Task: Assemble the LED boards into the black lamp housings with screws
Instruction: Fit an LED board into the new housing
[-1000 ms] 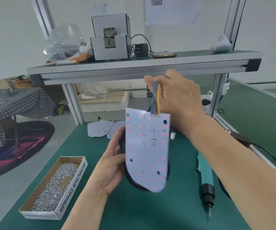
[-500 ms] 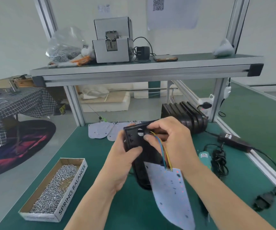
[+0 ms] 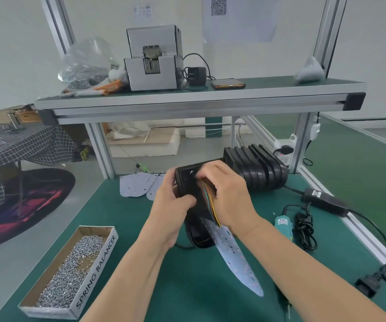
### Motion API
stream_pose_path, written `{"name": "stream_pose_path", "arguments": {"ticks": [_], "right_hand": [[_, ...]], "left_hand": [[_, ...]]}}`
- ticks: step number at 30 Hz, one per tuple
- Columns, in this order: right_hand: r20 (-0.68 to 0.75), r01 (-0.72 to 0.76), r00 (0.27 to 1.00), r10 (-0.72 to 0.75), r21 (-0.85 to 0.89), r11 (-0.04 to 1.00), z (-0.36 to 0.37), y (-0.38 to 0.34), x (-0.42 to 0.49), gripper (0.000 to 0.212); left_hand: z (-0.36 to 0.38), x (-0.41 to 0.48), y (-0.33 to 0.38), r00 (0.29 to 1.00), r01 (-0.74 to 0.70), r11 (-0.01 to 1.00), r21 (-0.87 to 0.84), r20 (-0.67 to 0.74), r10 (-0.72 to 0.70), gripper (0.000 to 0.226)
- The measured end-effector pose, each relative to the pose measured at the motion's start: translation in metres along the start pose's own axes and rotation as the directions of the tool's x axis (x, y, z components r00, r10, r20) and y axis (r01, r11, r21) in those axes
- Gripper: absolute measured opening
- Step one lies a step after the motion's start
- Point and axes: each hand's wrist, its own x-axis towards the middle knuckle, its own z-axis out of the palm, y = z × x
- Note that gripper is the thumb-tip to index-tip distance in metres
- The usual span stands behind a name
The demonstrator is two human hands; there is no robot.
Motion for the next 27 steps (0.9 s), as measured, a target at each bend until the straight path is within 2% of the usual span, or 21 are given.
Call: {"name": "stream_pose_path", "arguments": {"ticks": [4,8,10,12,14,16,19,24,27], "right_hand": [[0.059,0.106,0.993,-0.098,-0.157,0.982,0.001,0.004,0.002,0.026],[0.039,0.252,0.967,-0.252,-0.301,0.920,-0.001,0.009,0.011,0.014],[0.009,0.167,0.985,-0.171,-0.262,0.950,-0.003,0.011,0.016,0.018],[0.029,-0.007,1.000,0.012,-0.160,0.987,-0.004,0.012,0.021,0.031],[0.138,-0.109,0.983,0.117,-0.063,0.992,-0.003,0.014,0.025,0.025],[0.213,-0.132,0.968,0.134,-0.023,0.991,0.000,0.016,0.025,0.014],[0.235,-0.148,0.959,0.160,-0.069,0.987,0.006,0.017,0.024,0.015],[0.307,-0.180,0.916,0.258,-0.262,0.948,0.013,0.028,0.027,0.022],[0.248,-0.166,0.934,0.257,-0.336,0.927,0.023,0.027,0.018,0.029]], "left_hand": [[-0.003,0.001,-0.004,0.999,0.037,0.999,0.014,-0.003,-0.037,0.063],[-0.007,0.000,-0.003,0.998,0.062,0.997,0.036,0.031,-0.063,0.068],[-0.013,0.002,0.002,0.997,0.036,0.997,0.075,0.059,-0.040,0.069],[-0.018,0.005,0.007,0.997,0.006,0.991,0.133,0.082,-0.017,0.069],[-0.020,0.005,0.008,0.996,-0.013,0.977,0.213,0.091,-0.006,0.071],[-0.020,0.004,0.003,0.996,-0.013,0.963,0.271,0.089,-0.012,0.076],[-0.016,0.004,-0.005,0.997,-0.018,0.941,0.337,0.070,-0.006,0.079],[-0.012,0.000,-0.017,0.999,-0.027,0.905,0.424,0.030,0.016,0.072],[-0.006,-0.003,-0.023,0.998,-0.057,0.887,0.459,0.041,0.043,0.060]]}}
